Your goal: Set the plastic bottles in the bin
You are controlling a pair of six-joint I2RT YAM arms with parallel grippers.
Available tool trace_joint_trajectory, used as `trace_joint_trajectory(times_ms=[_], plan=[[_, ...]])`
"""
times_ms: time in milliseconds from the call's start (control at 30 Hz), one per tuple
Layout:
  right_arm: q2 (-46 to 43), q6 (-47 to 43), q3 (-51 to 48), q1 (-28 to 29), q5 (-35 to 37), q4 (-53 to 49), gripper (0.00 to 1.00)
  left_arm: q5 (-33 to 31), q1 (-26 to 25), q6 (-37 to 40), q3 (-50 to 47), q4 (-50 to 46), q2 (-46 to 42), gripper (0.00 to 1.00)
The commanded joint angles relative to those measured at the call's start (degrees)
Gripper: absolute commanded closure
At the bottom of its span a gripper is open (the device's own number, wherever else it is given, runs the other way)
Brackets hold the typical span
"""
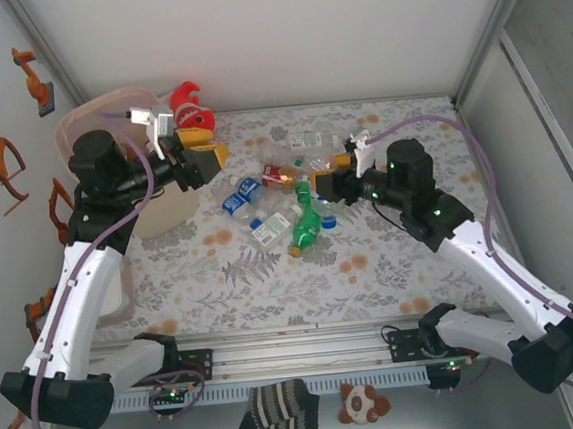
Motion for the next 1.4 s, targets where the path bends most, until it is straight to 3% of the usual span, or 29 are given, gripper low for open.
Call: trace_joint_trajectory(times_ms=[0,533,867,1367], plan=[[-0.90,-4.20,3.47,0.86,-8.16,6.39,0.49,5.26,-2.17,5.57,1.99,1.99,-0.88,0.23],[2.58,-5.84,11.31,6.16,-17.94,15.47,0.51,9.79,-16.11,18.25,9.35,-7.74,5.32,0.19],[6.63,-2.78,15.47,10.21,-18.75,22.87,0.52,10.66,-20.47,21.17,12.40,-10.01,8.10,0.20],[7.32,-2.84,16.43,12.97,-17.83,21.61,0.52,9.50,-21.38,24.00,11.66,-11.38,6.47,0.46]])
